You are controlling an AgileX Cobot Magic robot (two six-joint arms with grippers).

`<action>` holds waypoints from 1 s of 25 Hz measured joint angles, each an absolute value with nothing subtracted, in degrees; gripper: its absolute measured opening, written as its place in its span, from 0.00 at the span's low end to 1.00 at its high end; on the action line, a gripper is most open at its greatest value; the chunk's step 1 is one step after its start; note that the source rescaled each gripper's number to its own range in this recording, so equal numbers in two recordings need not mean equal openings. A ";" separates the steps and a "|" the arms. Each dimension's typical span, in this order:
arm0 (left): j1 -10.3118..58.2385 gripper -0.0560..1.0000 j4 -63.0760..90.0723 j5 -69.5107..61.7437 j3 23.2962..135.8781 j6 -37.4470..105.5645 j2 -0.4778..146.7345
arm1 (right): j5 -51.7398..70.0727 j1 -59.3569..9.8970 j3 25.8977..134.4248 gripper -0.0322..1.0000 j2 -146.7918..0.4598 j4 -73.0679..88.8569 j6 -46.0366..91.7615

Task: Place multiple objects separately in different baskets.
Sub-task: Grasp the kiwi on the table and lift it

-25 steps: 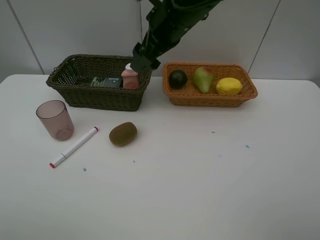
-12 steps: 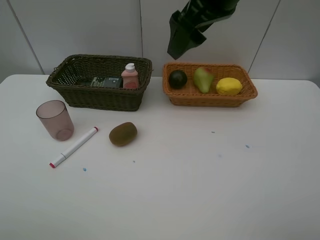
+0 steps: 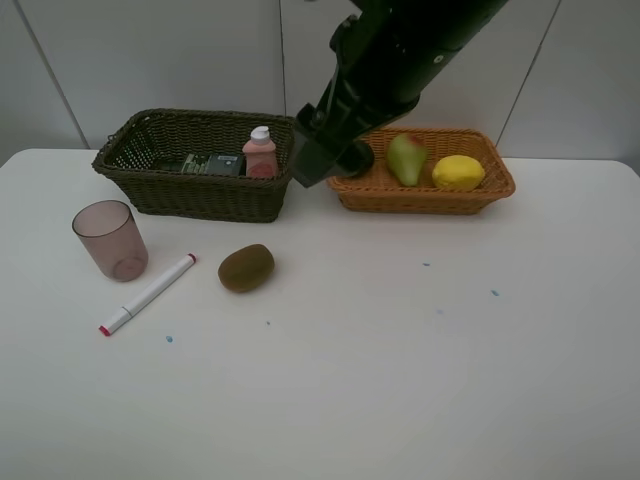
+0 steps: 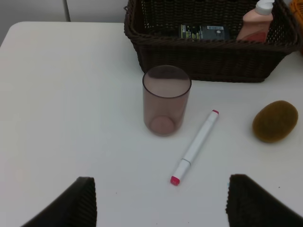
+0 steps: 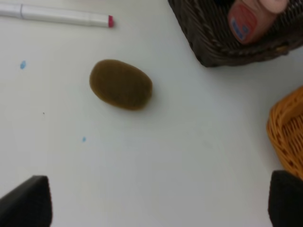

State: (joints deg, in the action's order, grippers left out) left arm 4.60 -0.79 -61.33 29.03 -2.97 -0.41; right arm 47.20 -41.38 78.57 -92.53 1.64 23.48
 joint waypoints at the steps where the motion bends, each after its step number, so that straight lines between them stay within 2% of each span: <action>1: 4.60 0.76 -0.79 -61.33 29.03 -2.97 -0.41 | 44.06 -42.26 76.73 1.00 -92.72 1.64 24.50; 4: 4.60 0.76 -0.79 -61.33 29.03 -2.97 -0.41 | 37.04 -44.24 73.63 1.00 -94.50 0.74 26.37; 13: 4.60 0.76 -0.79 -61.33 29.03 -2.97 -0.41 | 24.44 -45.83 73.06 1.00 -105.61 -5.75 26.75; 25: 4.60 0.76 -0.79 -61.33 29.03 -2.97 -0.41 | 14.12 -47.83 72.94 1.00 -113.76 -10.84 26.79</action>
